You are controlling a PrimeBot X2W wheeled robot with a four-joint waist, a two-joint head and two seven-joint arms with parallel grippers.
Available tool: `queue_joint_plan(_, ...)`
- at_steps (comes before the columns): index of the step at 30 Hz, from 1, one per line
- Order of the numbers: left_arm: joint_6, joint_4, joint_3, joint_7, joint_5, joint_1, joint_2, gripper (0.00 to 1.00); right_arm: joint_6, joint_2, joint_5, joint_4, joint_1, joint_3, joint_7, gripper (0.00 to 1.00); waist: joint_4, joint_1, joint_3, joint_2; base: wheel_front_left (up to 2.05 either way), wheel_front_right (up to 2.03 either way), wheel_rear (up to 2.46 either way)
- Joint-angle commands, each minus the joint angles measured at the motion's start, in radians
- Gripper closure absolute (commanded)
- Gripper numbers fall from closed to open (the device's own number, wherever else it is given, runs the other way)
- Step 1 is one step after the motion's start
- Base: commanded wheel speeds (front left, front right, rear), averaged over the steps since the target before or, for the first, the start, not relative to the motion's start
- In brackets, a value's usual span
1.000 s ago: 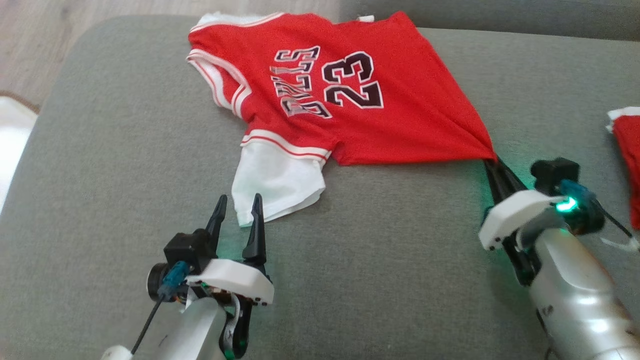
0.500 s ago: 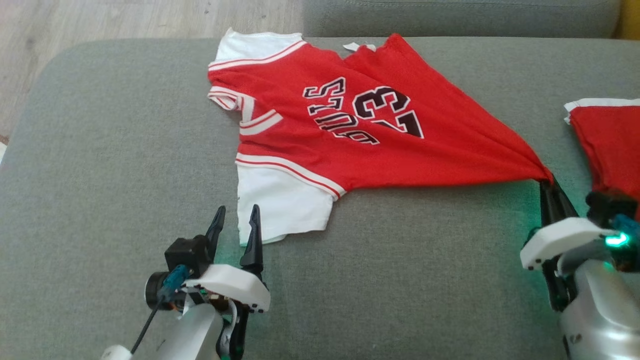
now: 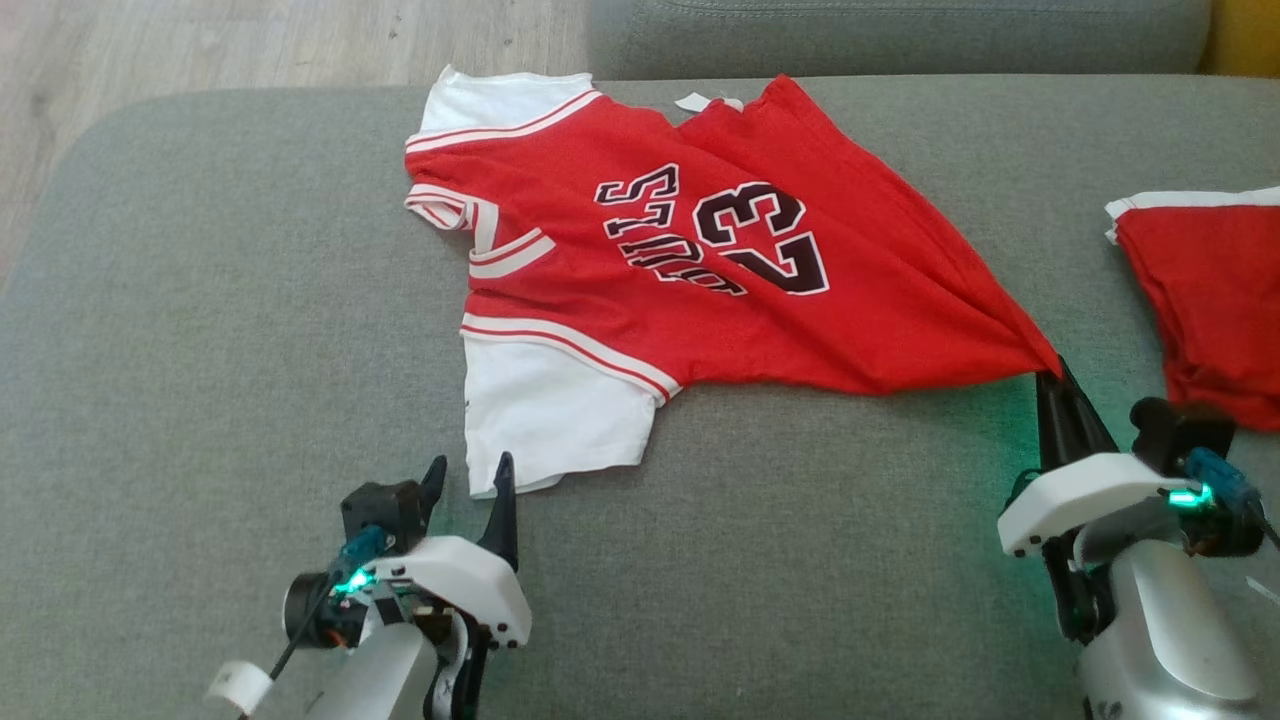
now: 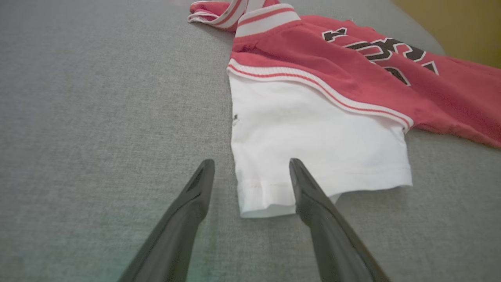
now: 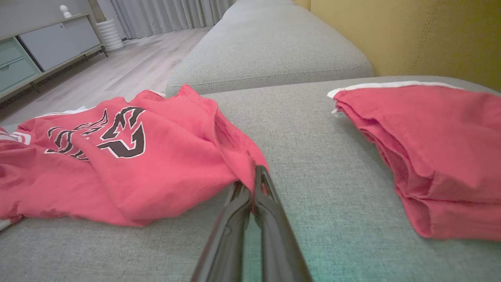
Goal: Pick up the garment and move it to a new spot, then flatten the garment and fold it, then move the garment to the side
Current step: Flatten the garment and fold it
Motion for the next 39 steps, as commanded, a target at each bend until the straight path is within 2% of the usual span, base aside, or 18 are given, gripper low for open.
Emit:
queue_joint_plan(1,0.005,-0.023,0.025,-0.001,-0.004,-0.012,0.022,0.0,-0.001,0.003,-0.007,-0.037,-0.008,0.027,0.0,1.0,-0.001,0.0,0.0,0.0,0.0,0.0,0.0)
queue_joint_plan(6,0.019,-0.028,0.022,0.031,-0.007,-0.013,0.031,0.0,-0.001,0.01,-0.005,-0.082,0.003,0.04,0.022,1.0,-0.007,0.0,0.005,0.0,0.0,0.0,0.0)
queue_joint_plan(11,0.001,-0.035,-0.005,0.101,-0.014,-0.011,0.038,0.0,-0.001,0.013,-0.004,-0.114,0.007,0.047,0.041,1.0,-0.014,0.0,0.011,0.0,0.0,0.0,0.0)
queue_joint_plan(12,-0.001,-0.037,-0.007,0.111,-0.017,-0.01,0.038,0.06,-0.001,0.013,-0.004,-0.118,0.007,0.047,0.042,1.0,-0.015,0.0,0.012,0.0,0.0,0.0,0.0)
queue_joint_plan(15,-0.004,-0.046,-0.01,0.128,-0.024,-0.009,0.04,1.0,-0.001,0.013,-0.005,-0.128,0.008,0.047,0.048,1.0,-0.015,0.0,0.015,0.0,0.0,0.0,0.0)
queue_joint_plan(30,-0.009,-0.118,0.024,0.071,-0.053,-0.018,0.062,1.0,-0.001,0.007,0.0,-0.148,0.01,0.042,0.059,1.0,0.004,0.0,0.016,0.0,0.0,0.0,0.0)
queue_joint_plan(39,-0.056,-0.257,0.097,-0.105,-0.082,-0.058,0.079,1.0,-0.001,-0.001,0.054,-0.163,-0.023,0.086,0.059,1.0,-0.004,0.0,-0.019,0.0,0.0,0.0,0.0)
